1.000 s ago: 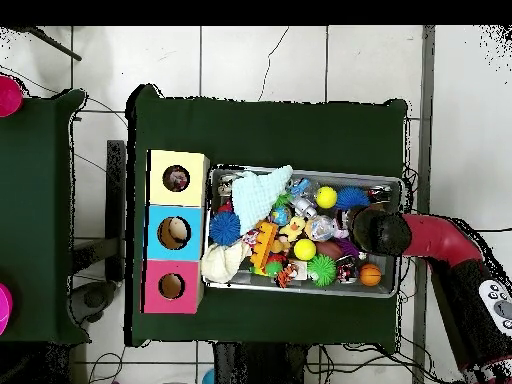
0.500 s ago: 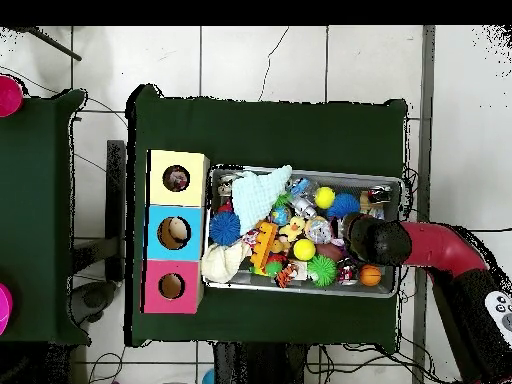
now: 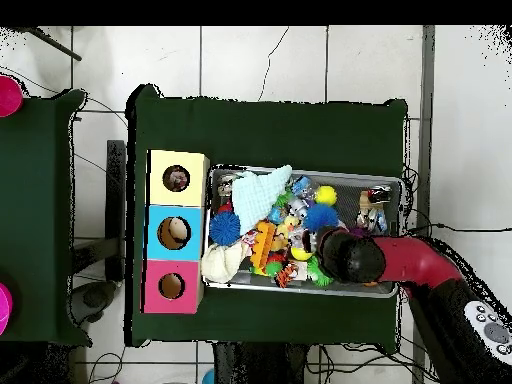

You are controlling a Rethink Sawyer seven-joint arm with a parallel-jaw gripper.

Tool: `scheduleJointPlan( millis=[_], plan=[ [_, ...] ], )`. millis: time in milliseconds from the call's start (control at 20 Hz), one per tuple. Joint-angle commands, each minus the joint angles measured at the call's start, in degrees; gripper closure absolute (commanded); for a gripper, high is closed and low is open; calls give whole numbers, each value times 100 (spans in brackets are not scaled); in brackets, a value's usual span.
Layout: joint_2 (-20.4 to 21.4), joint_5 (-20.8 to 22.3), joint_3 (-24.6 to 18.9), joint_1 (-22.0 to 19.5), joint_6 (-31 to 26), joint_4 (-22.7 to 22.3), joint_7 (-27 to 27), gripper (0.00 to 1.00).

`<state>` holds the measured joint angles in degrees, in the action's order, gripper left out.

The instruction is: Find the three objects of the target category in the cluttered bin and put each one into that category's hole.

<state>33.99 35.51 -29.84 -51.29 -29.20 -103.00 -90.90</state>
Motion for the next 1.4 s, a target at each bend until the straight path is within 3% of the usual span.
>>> scheduleJointPlan(
  millis=[50, 300, 500, 700, 950, 1150, 1400],
  plan=[
    [82, -386, 299, 494, 552, -909, -1370, 100],
    [80, -558, 508, 627, 745, -967, -1268, 100],
    [-164, -537, 722, 736, 978, -872, -1211, 100],
    [-772, -336, 1052, 938, 1459, -430, -1158, 100],
    [-1169, -160, 1579, 1076, 1635, 64, -979, 100],
    [-1535, -115, 1675, 964, 1613, 565, -554, 100],
    [-1544, -48, 1743, 1003, 1678, 819, -365, 100]
  ],
)
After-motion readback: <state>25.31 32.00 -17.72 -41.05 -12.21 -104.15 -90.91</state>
